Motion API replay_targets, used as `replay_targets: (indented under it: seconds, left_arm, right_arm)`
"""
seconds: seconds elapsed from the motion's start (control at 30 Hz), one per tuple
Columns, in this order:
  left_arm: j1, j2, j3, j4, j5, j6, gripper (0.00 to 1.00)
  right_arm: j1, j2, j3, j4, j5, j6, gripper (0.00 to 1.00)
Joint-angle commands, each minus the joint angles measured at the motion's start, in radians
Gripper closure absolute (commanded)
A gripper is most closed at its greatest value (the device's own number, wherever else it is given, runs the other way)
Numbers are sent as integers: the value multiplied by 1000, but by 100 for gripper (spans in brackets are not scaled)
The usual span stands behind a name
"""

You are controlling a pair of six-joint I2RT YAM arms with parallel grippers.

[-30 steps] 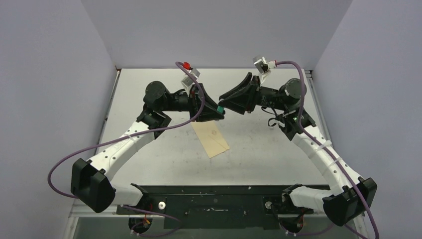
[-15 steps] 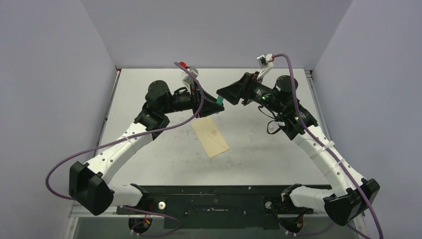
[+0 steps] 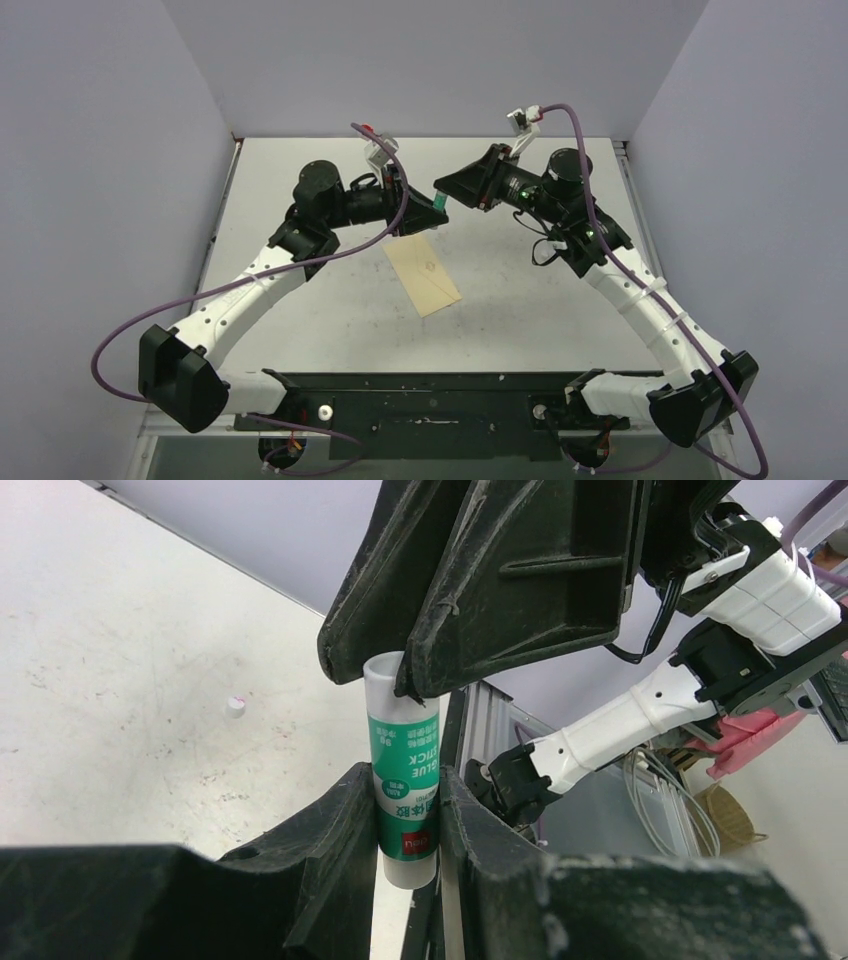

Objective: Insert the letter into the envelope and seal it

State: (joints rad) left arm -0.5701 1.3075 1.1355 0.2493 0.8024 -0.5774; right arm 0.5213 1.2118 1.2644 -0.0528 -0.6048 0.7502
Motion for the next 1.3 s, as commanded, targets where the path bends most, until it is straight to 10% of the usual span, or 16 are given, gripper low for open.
replay_targets:
  seconds: [0.0,0.17,0.33,0.63,0.87,1.03,1.27]
  left_arm:
    - [11,-29,57,56,9,-52,100]
    - [34,-20,72,45,4,-129,68]
    - [65,2,73,70,22,-199,63]
    - [67,52,80,57,37,-205,64]
    - [59,84,87,48,48,-183,98]
    - [62,86,84,43,-26,-174,100]
    - [60,33,31,31,-348,-254,100]
  right_arm:
    - [2,27,46,0,-34,-32,81]
    - [3,40,61,-9,-46,-51,91]
    - [4,58,72,-17,-64,-68,91]
    - [8,83,66,12,-96,-55,91]
    - [7,91,52,67,-88,-9,90]
    - [-2,61,51,-16,38,-64,26]
    - [-1,-43,-31,-69,206,-215,9]
